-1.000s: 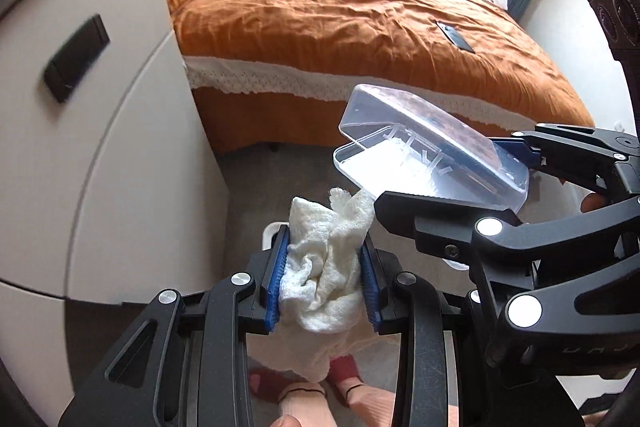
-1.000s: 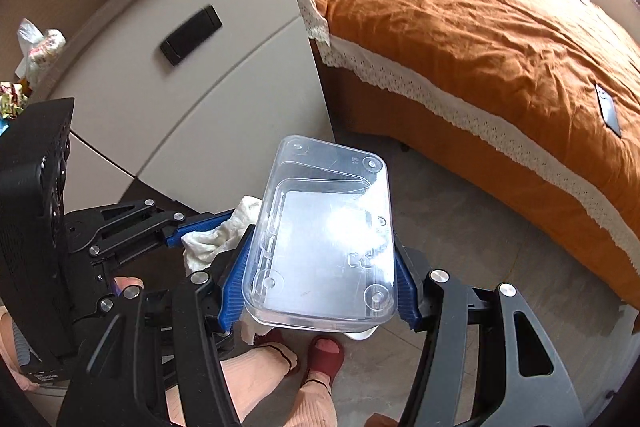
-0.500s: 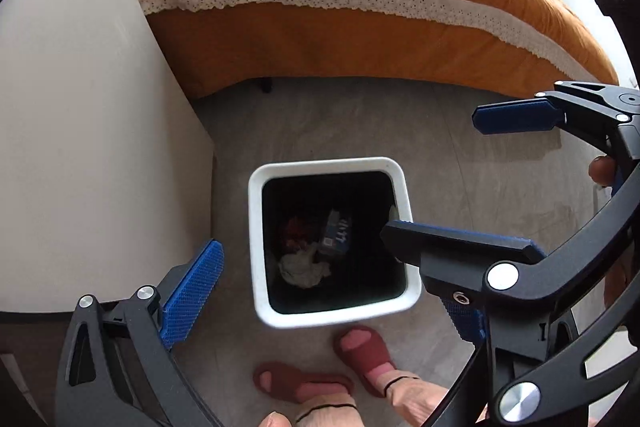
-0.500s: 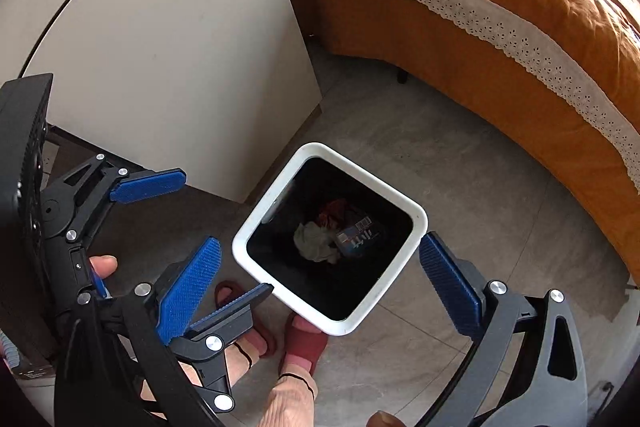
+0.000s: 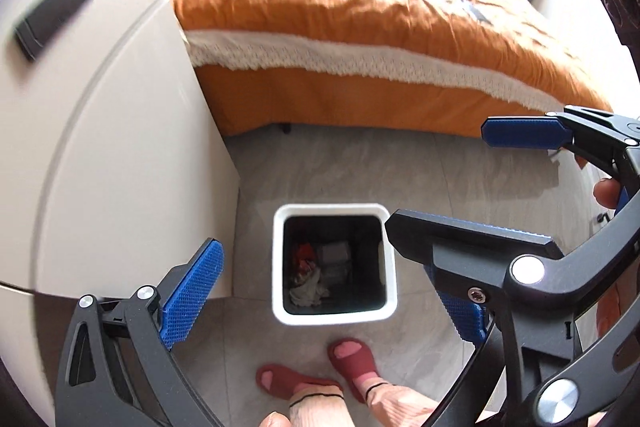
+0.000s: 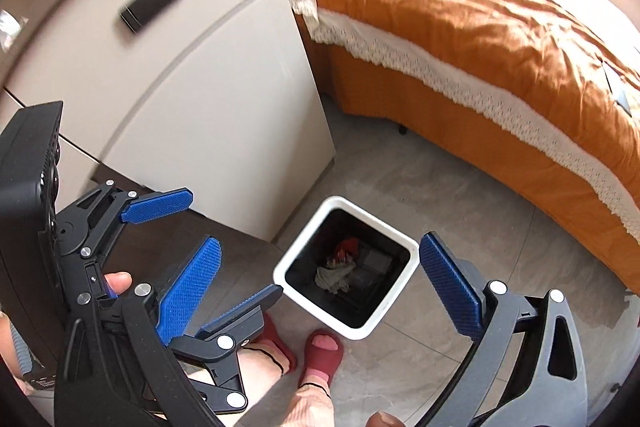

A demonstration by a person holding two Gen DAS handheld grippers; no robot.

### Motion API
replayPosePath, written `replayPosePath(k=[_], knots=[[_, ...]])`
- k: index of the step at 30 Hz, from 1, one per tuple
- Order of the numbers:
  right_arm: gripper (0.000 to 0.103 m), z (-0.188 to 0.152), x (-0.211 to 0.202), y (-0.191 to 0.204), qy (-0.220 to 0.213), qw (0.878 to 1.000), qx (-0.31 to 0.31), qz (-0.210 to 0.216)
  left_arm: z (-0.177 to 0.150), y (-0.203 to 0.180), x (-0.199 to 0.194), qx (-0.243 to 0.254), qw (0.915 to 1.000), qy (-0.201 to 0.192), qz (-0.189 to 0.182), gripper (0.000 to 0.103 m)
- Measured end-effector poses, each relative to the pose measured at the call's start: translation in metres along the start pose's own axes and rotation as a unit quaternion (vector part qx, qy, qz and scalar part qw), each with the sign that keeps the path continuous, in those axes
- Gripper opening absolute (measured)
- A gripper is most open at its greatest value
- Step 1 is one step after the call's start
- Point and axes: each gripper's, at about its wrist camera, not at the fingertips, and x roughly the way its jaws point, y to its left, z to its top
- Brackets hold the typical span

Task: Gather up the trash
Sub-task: 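Move both open grippers back to the desk trash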

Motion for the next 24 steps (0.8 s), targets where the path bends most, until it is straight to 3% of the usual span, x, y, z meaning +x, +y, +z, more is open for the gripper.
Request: replayPosePath(k=[8, 14, 18, 24], knots=[[0.099, 0.044, -0.08, 0.034, -0.065, 0.997, -0.02, 0.025, 0.03, 0.008, -0.098, -0.024, 0.996, -0.074, 0.042, 0.098], [0.099, 0.073, -0.122, 0.075, -0.102, 0.99, -0.067, 0.067, 0.034, 0.031, -0.163, -0.065, 0.9867, -0.116, 0.093, 0.098], [0.099, 0.091, -0.138, 0.107, -0.12, 0.982, -0.103, 0.099, 0.029, 0.058, -0.201, -0.107, 0.9755, -0.134, 0.138, 0.098], [0.099, 0.111, -0.155, 0.164, -0.137, 0.967, -0.158, 0.147, 0.008, 0.104, -0.253, -0.171, 0.9506, -0.153, 0.209, 0.098]])
